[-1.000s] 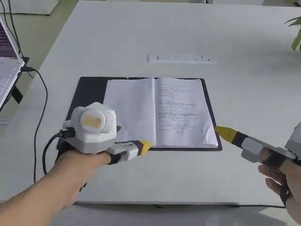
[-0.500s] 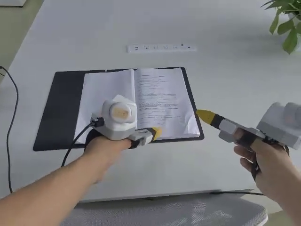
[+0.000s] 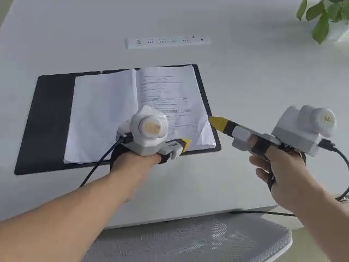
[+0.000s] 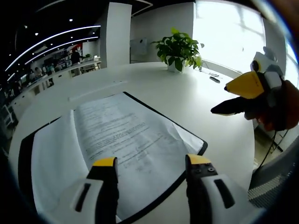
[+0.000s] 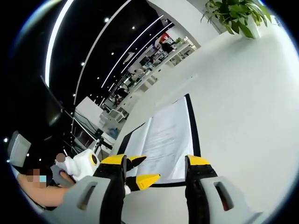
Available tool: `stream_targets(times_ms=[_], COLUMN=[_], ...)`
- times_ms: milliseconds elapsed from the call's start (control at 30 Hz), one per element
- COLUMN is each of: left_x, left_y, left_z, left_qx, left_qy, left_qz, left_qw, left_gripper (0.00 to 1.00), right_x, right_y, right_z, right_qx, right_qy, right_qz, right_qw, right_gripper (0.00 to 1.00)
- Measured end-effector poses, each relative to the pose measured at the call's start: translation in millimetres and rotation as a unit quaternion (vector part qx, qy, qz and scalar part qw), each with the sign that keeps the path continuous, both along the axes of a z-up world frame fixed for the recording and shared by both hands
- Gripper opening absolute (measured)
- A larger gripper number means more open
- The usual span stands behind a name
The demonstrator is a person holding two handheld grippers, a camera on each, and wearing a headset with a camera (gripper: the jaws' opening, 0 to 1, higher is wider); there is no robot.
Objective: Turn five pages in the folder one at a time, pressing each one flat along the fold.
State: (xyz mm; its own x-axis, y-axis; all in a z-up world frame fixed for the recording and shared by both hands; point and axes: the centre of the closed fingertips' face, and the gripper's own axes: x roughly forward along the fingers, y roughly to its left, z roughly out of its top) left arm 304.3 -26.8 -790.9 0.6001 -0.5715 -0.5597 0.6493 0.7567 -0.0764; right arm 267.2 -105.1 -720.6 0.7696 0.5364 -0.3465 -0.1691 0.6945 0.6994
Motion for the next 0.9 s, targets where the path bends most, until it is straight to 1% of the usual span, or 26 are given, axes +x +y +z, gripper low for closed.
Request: stream_targets(times_ms=[133, 200, 300, 567, 633, 700, 733, 900], left_x=[4.9, 5.4, 6.1, 6.9, 6.1, 4.4, 3.6, 5.1], left_y=[-4.8, -5.2, -3.1, -1.8, -2.6, -4.4, -5.1, -4.5], left_z=[-5.9, -10.1, -15.2, -14.2, -14.6, -14.8, -14.9, -15.6], left_qx=[0.003, 0.013, 0.038, 0.035, 0.034, 0.030, 0.032, 0.025], left_qy=[-0.003, -0.004, -0.016, -0.027, -0.030, -0.032, -0.035, -0.034], left_qz=[0.007, 0.006, 0.003, 0.002, -0.001, -0.005, -0.007, -0.003], left_qw=[1.0000, 0.9999, 0.9992, 0.9990, 0.9990, 0.9990, 0.9989, 0.9991], left_gripper=[0.56, 0.56, 0.53, 0.48, 0.47, 0.43, 0.41, 0.37], right_x=[4.0, 5.5, 8.5, 11.5, 10.5, 8.6, 7.8, 3.5], right_y=[-1.0, -1.3, -2.3, -5.3, -3.7, -1.1, 0.0, 6.6], right_z=[-6.3, -8.8, -12.8, -18.7, -19.6, -20.1, -20.5, -27.0], right_qx=[0.002, 0.004, 0.008, 0.018, 0.017, 0.013, 0.011, 0.004], right_qy=[0.004, 0.005, 0.007, 0.004, -0.001, -0.007, -0.010, -0.008], right_qz=[0.001, 0.001, 0.001, -0.001, 0.007, 0.017, 0.022, 0.036], right_qw=[1.0000, 1.0000, 0.9999, 0.9998, 0.9998, 0.9997, 0.9996, 0.9993], right_gripper=[0.48, 0.48, 0.47, 0.44, 0.43, 0.43, 0.43, 0.44])
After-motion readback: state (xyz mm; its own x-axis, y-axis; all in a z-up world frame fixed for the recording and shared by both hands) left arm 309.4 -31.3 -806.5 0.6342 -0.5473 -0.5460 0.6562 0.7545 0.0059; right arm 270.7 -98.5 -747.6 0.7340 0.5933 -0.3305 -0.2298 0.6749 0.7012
